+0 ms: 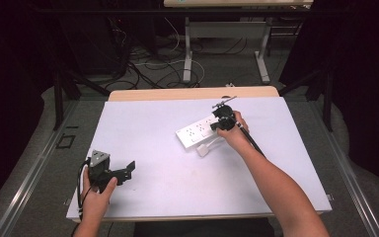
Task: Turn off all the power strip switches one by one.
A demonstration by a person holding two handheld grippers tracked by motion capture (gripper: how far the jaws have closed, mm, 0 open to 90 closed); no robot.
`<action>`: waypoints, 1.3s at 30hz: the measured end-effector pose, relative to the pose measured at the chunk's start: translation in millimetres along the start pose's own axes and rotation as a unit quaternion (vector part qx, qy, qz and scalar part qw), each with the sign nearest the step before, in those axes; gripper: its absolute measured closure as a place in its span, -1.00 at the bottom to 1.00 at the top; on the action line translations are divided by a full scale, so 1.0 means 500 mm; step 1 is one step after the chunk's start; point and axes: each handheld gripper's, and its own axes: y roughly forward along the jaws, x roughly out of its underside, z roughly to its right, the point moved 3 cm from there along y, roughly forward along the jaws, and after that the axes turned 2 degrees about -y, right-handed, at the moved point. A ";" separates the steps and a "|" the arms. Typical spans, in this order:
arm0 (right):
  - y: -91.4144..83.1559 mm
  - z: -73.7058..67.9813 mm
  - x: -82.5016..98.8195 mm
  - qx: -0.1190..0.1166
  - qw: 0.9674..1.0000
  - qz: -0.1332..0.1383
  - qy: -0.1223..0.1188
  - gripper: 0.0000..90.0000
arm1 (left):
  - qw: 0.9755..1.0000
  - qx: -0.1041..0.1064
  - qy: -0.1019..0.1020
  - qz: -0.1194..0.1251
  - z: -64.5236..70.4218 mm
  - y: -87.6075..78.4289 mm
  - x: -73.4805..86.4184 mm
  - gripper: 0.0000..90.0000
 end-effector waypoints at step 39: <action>0.015 -0.009 0.005 0.013 1.000 -0.017 -0.013 1.00 | 1.000 0.002 0.000 0.004 0.002 -0.001 0.000 -0.99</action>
